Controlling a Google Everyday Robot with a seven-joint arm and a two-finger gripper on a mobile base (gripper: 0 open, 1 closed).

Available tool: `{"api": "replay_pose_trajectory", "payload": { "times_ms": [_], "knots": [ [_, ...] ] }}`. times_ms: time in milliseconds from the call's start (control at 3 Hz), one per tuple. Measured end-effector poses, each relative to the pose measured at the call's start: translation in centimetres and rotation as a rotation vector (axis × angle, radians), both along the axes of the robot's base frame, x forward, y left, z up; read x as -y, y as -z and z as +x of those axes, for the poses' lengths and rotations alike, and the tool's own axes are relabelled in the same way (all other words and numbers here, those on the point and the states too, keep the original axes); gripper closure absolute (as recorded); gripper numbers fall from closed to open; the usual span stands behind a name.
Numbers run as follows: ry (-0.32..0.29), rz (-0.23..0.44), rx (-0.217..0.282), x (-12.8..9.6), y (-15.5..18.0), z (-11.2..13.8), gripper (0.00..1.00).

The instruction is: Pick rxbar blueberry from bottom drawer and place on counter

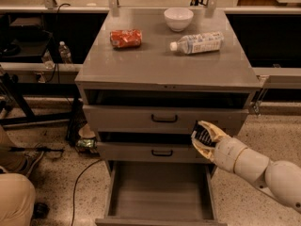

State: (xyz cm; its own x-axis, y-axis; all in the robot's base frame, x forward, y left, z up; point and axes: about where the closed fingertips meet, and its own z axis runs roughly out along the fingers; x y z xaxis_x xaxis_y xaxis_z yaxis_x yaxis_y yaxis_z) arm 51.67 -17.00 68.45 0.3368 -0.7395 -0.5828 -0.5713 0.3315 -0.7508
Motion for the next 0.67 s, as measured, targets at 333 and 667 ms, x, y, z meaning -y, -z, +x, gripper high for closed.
{"api": "replay_pose_trajectory", "payload": {
  "times_ms": [333,667],
  "knots": [
    [-0.060,0.018,0.076,-1.0,-3.5,2.1,1.00],
    [-0.112,-0.025,0.174,-1.9,-7.5,4.8,1.00]
  ]
}}
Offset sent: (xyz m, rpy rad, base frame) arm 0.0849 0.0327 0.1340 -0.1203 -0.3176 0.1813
